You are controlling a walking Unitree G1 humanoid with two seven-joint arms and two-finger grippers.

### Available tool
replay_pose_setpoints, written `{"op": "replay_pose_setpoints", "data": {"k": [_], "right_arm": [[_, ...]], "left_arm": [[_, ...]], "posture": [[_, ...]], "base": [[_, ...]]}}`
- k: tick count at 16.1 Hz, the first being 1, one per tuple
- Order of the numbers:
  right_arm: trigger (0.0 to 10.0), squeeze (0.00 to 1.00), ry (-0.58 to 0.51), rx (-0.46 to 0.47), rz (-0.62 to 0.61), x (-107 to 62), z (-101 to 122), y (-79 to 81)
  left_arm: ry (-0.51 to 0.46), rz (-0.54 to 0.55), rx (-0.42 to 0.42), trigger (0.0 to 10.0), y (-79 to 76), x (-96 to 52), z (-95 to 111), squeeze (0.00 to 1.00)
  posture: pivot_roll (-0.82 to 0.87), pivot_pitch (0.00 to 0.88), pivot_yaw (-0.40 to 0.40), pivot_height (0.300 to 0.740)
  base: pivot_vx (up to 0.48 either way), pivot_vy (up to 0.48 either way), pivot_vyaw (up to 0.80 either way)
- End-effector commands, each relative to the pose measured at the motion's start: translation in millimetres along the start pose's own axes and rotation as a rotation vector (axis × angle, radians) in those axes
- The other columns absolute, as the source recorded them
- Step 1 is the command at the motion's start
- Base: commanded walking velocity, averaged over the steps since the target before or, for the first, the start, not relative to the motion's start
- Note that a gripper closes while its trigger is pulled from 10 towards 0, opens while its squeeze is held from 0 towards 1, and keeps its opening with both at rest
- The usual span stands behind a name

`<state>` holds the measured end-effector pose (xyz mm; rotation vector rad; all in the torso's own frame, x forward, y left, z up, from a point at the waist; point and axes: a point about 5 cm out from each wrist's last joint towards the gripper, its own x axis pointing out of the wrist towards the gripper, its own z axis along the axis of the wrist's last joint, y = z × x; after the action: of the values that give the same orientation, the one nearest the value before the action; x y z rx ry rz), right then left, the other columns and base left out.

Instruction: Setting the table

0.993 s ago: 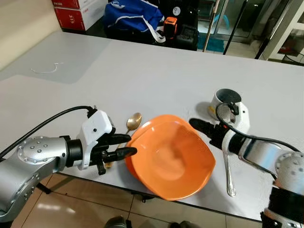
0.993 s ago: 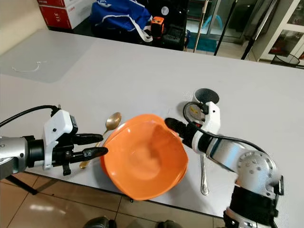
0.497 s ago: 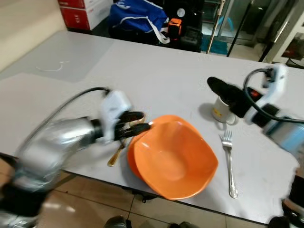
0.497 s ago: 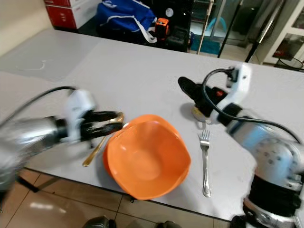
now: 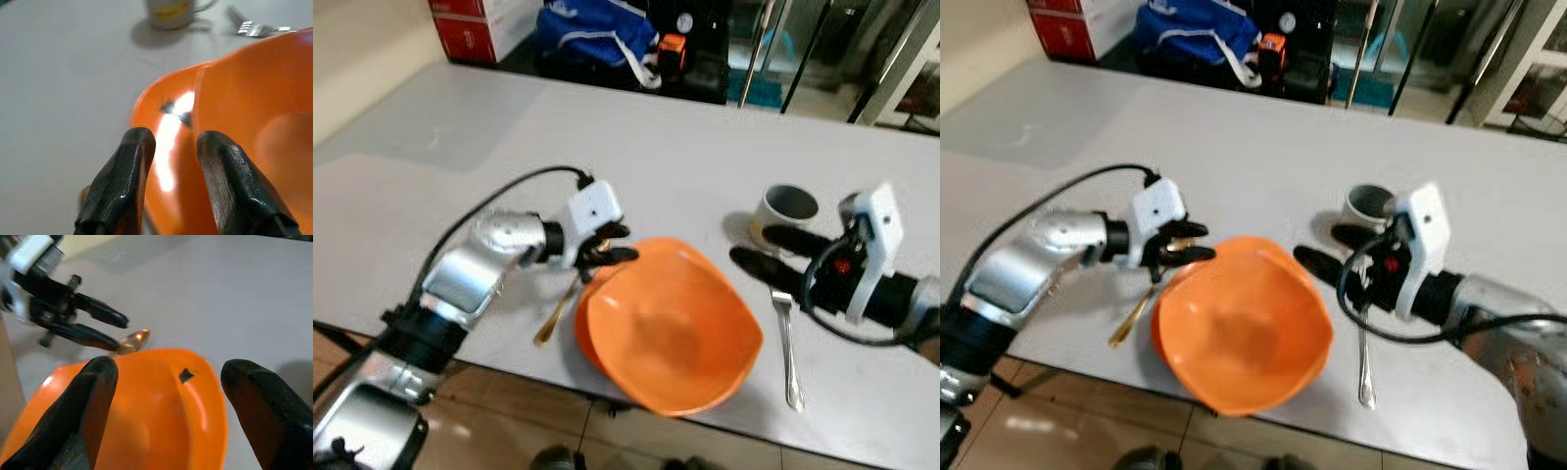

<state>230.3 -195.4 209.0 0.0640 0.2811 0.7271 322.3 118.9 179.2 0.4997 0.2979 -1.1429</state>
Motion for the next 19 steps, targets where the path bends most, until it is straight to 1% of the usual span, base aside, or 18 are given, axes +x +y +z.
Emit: {"op": "replay_pose_setpoints", "data": {"k": [1,2,3,4,6,7,8,10,12,14,15,16,18,19], "right_arm": [[10.0,0.0,-0.001,-0.031,-0.001,-0.4,2,0.0],[10.0,0.0,0.008,-0.044,-0.003,1.1,0,-0.8],[10.0,0.0,0.012,-0.051,0.003,1.9,-1,0.0],[10.0,0.0,0.021,-0.065,0.014,3.1,-3,1.8],[10.0,0.0,0.026,-0.07,0.023,3.4,-4,3.2],[10.0,0.0,0.03,-0.078,0.033,4.1,-6,4.8],[10.0,0.0,0.034,-0.082,0.036,4.1,-7,5.3],[10.0,0.0,0.052,-0.099,0.048,4.0,-10,7.5],[10.0,0.0,0.059,-0.106,0.05,3.5,-11,8.1],[10.0,0.0,0.064,-0.114,0.046,2.7,-13,7.4],[10.0,0.0,0.065,-0.12,0.045,2.9,-13,7.0],[10.0,0.0,0.065,-0.121,0.046,2.9,-13,7.0],[10.0,0.0,0.062,-0.128,0.045,2.8,-12,6.2],[10.0,0.0,0.061,-0.13,0.044,2.9,-11,5.8]], "left_arm": [[-0.02,-0.043,0.024,10.0,-1.6,2.1,7,0.0],[-0.042,-0.101,0.014,10.0,-3.9,4.2,9,0.0],[-0.038,-0.125,0.015,10.0,-5.8,6.3,8,0.0],[-0.021,-0.161,0.026,10.0,-9.4,14.2,3,0.0],[-0.029,-0.167,0.027,10.0,-10.1,21.5,3,0.0],[-0.044,-0.174,0.021,10.0,-9.7,28.3,6,0.0],[-0.038,-0.177,0.025,10.0,-9.7,30.6,5,0.0],[0.026,-0.162,0.062,10.0,-6.6,37.7,-2,0.0],[0.072,-0.14,0.094,10.0,-2.0,38.2,-7,0.0],[0.123,-0.108,0.127,10.0,5.1,35.6,-14,0.0],[0.124,-0.078,0.139,10.0,10.5,33.6,-14,0.0],[0.121,-0.073,0.141,10.0,11.5,33.3,-13,0.0],[0.096,-0.029,0.151,10.0,19.5,30.7,-7,0.0],[0.089,-0.023,0.158,10.0,20.9,30.3,-5,0.0]], "posture": [[-0.03,0.061,-0.003,0.74],[-0.03,0.061,-0.005,0.74],[-0.03,0.059,-0.006,0.74],[-0.03,0.059,-0.007,0.74],[-0.04,0.059,-0.006,0.74],[-0.04,0.059,-0.006,0.74],[-0.04,0.057,-0.004,0.74],[-0.05,0.057,0.001,0.74],[-0.05,0.057,0.001,0.74],[-0.04,0.056,0.002,0.74],[-0.04,0.056,0.002,0.74],[-0.04,0.056,0.002,0.74],[-0.04,0.051,0.001,0.74],[-0.04,0.051,0.001,0.74]], "base": [[0.0,0.0,0.0],[0.0,0.0,0.0],[0.0,0.0,0.0],[0.0,0.0,0.0],[0.0,0.0,0.0],[0.0,0.0,0.0],[0.0,0.0,0.0],[0.0,0.0,0.0],[0.0,0.0,0.0],[0.0,0.0,0.0],[0.0,0.0,0.0],[0.0,0.0,0.0],[0.0,0.0,0.0],[0.0,0.0,0.0]]}}
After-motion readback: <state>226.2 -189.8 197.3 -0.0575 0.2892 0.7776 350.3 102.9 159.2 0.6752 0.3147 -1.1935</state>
